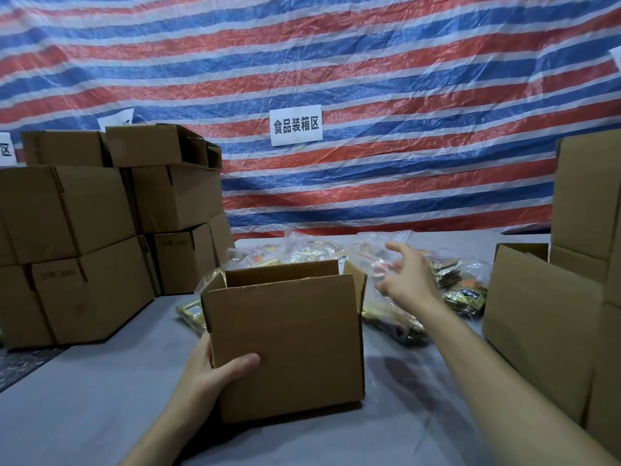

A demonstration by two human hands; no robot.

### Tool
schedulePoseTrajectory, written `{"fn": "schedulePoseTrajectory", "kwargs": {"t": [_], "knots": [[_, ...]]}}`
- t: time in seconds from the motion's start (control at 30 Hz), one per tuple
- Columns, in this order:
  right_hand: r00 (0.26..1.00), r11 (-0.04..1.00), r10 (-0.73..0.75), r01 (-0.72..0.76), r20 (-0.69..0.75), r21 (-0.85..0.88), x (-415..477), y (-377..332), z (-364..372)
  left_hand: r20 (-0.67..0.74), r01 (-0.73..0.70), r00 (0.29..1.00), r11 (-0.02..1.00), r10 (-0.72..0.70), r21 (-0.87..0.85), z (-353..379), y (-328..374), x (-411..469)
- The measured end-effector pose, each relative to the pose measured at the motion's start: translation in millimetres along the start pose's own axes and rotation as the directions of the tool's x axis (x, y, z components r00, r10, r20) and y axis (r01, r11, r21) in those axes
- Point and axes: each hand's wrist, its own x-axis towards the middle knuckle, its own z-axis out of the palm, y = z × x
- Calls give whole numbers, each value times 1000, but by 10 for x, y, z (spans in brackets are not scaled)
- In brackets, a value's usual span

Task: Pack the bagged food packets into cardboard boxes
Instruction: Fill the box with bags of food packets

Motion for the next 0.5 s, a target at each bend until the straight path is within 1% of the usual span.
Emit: {"fn": "schedulePoseTrajectory", "kwargs": {"t": [0.07, 0.1, 0.17, 0.27, 0.37, 0.43, 0.5], "knots": [[980, 980, 198, -197, 38, -18, 17, 43, -29, 8, 4, 1000, 1000, -4, 2, 5, 8, -4], [963, 966, 260, -258, 71, -36, 20, 62, -58, 15, 7, 1000, 1000, -7, 2, 6, 12, -7], [947, 954, 301, -297, 109, -49, 17, 74, -114, 31, 11, 999, 1000, -11, -1, 14, 16, -15], [963, 964, 261, -263, 70, 32, 51, 9, -160, 52, 18, 998, 1000, -18, 1, 36, 26, -28], [982, 985, 168, -164, -85, 58, 78, -134, -179, 62, 20, 998, 1000, -20, 2, 48, 35, -36], [974, 990, 125, -110, -188, 91, 78, -200, -183, 71, 21, 997, 1000, -22, 4, 50, 41, -42], [961, 986, 118, -84, -250, 142, 73, -236, -208, 73, 26, 997, 1000, -26, -1, 59, 46, -50]]}}
